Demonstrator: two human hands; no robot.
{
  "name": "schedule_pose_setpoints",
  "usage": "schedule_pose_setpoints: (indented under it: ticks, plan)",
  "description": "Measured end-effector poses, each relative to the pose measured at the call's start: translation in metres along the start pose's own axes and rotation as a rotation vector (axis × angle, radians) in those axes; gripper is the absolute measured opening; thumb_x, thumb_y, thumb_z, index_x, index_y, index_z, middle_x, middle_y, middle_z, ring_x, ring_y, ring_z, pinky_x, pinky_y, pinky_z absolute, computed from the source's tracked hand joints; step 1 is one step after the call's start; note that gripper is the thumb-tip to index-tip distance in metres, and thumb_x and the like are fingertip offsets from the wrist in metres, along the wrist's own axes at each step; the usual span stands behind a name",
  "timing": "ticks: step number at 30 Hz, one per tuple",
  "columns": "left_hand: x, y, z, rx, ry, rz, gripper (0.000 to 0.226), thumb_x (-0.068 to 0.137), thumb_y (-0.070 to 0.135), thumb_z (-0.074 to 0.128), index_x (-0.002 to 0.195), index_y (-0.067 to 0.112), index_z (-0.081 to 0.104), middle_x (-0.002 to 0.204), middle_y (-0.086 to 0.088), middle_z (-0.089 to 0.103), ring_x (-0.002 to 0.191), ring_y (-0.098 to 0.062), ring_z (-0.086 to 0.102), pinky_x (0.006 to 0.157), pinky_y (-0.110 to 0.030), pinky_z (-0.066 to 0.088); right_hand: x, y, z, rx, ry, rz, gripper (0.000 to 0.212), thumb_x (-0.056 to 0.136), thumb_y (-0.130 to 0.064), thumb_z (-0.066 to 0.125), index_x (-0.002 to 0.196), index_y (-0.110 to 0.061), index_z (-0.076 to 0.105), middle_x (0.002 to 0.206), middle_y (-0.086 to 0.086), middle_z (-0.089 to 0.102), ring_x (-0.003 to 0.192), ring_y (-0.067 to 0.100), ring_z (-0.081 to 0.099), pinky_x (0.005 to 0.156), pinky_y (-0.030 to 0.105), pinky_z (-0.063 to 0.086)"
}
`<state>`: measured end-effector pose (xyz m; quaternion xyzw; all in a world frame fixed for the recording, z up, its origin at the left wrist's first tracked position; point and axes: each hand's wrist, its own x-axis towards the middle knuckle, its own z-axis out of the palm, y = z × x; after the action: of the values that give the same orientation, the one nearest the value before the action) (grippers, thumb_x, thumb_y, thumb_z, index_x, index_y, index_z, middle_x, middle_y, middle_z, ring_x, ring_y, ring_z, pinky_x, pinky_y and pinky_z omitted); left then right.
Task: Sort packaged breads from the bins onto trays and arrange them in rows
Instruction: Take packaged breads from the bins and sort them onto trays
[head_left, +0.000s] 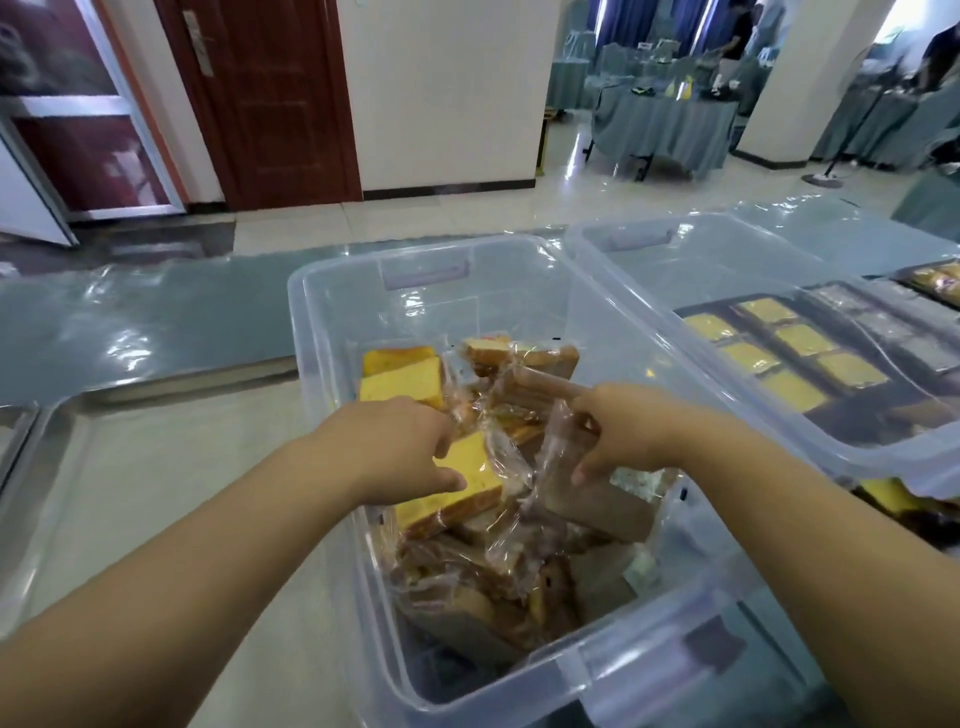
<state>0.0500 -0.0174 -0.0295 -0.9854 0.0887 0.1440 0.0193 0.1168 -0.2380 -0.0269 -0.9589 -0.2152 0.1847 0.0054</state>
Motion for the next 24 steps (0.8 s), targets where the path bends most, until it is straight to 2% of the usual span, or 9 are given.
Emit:
schedule_pose_setpoints:
  ticks: [2,5,7,10,15,17,19,21,24]
  plan:
    - [0.009,0.0,-0.005,0.032,-0.094,0.007,0.047,0.085,0.061,0.051,0.113,0.024,0.055,0.107,0.003,0.058,0.094,-0.018,0.054,0.075,-0.032,0.047,-0.005,0.006,-0.004,0.083,0.07,0.025,0.045,0.07,-0.04,0.082,0.101,-0.018,0.057,0.093,-0.002,0.057,0.087,0.019,0.054,0.072,0.031,0.043]
    - [0.029,0.002,-0.007,0.05,-0.154,0.038,0.047,0.088,0.054,0.053,0.115,0.015,0.052,0.094,0.0,0.053,0.085,-0.021,0.051,0.068,-0.031,0.041,-0.009,0.014,-0.004,0.238,0.138,0.079,0.04,0.076,-0.037,0.077,0.098,-0.024,0.047,0.088,-0.008,0.05,0.083,0.014,0.05,0.065,0.027,0.036]
    - [0.041,0.0,-0.003,-0.014,-0.222,0.041,0.05,0.087,0.051,0.058,0.117,0.012,0.05,0.09,0.0,0.052,0.084,-0.022,0.054,0.071,-0.033,0.047,-0.008,0.018,-0.003,0.277,0.154,0.106,0.04,0.078,-0.039,0.075,0.098,-0.024,0.044,0.088,-0.007,0.051,0.08,0.013,0.049,0.063,0.028,0.036]
    - [0.052,0.001,0.003,-0.023,-0.329,0.048,0.056,0.085,0.052,0.059,0.121,0.01,0.05,0.106,-0.004,0.056,0.092,-0.023,0.056,0.081,-0.034,0.051,-0.007,0.017,-0.002,0.285,0.166,0.11,0.04,0.08,-0.038,0.073,0.1,-0.024,0.042,0.089,-0.005,0.051,0.079,0.013,0.049,0.06,0.025,0.035]
    - [0.056,0.003,0.007,-0.012,-0.371,0.07,0.064,0.085,0.051,0.06,0.133,0.011,0.046,0.118,-0.004,0.054,0.099,-0.021,0.053,0.086,-0.032,0.048,-0.008,0.009,-0.006,0.275,0.212,0.096,0.043,0.08,-0.039,0.073,0.105,-0.024,0.041,0.097,-0.003,0.053,0.085,0.016,0.05,0.069,0.028,0.04]
    - [0.056,0.002,0.008,-0.031,-0.386,0.07,0.07,0.083,0.052,0.063,0.138,0.015,0.04,0.127,-0.004,0.051,0.107,-0.023,0.053,0.091,-0.036,0.048,-0.008,0.005,-0.01,0.253,0.222,0.075,0.044,0.08,-0.039,0.073,0.104,-0.025,0.039,0.095,-0.004,0.051,0.086,0.016,0.049,0.064,0.026,0.036]
    - [0.055,0.002,0.008,-0.054,-0.381,0.089,0.076,0.08,0.05,0.067,0.141,0.019,0.034,0.132,-0.004,0.048,0.113,-0.024,0.05,0.09,-0.033,0.046,-0.007,0.002,-0.013,0.222,0.218,0.06,0.044,0.08,-0.038,0.073,0.102,-0.027,0.037,0.094,-0.006,0.049,0.086,0.016,0.048,0.061,0.024,0.034]
    - [0.055,0.002,0.009,-0.083,-0.355,0.107,0.08,0.075,0.048,0.073,0.14,0.021,0.034,0.132,-0.003,0.049,0.111,-0.023,0.05,0.085,-0.031,0.044,-0.005,0.001,-0.016,0.175,0.214,0.054,0.043,0.08,-0.037,0.073,0.102,-0.027,0.037,0.095,-0.006,0.05,0.086,0.016,0.049,0.064,0.025,0.036]
    - [0.052,-0.001,0.007,-0.177,-0.295,0.093,0.079,0.067,0.044,0.081,0.129,0.019,0.04,0.12,0.001,0.054,0.099,-0.019,0.051,0.077,-0.028,0.045,-0.001,-0.002,-0.019,0.073,0.201,0.028,0.04,0.079,-0.034,0.073,0.096,-0.029,0.037,0.09,-0.006,0.05,0.081,0.014,0.049,0.064,0.025,0.038]
